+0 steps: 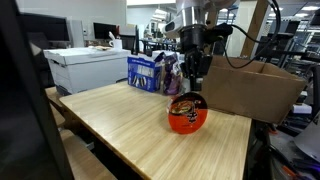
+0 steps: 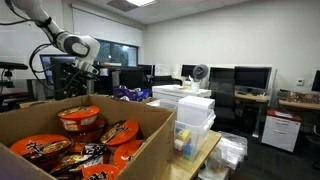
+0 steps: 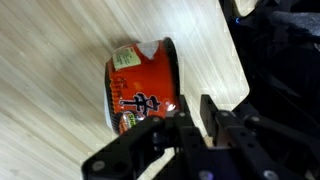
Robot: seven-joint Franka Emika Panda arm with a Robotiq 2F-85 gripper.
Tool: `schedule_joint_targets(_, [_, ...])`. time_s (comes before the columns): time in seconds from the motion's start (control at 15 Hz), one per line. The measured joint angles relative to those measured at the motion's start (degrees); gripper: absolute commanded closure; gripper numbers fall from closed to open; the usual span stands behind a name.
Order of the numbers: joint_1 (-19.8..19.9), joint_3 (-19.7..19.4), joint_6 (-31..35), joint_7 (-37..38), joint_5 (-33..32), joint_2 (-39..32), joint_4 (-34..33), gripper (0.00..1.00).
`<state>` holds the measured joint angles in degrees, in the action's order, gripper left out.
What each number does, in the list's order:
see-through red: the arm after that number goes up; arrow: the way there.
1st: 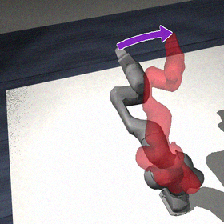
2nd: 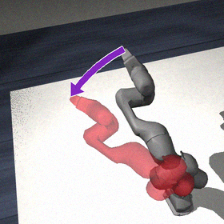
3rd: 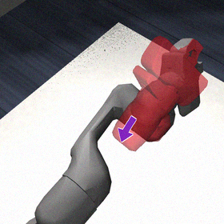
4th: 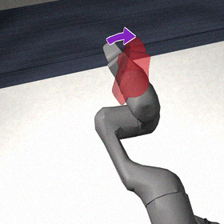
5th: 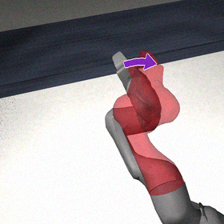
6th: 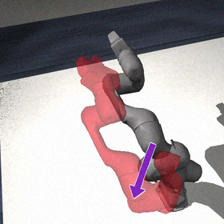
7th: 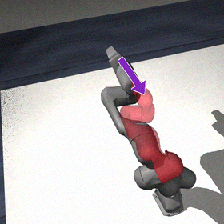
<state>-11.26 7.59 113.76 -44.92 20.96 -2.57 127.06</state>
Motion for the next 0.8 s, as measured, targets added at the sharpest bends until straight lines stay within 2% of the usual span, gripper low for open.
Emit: schedule_joint_targets(0.8, [0.61, 0.3, -2.51, -1.14, 0.45, -2.84, -3.18, 0.99])
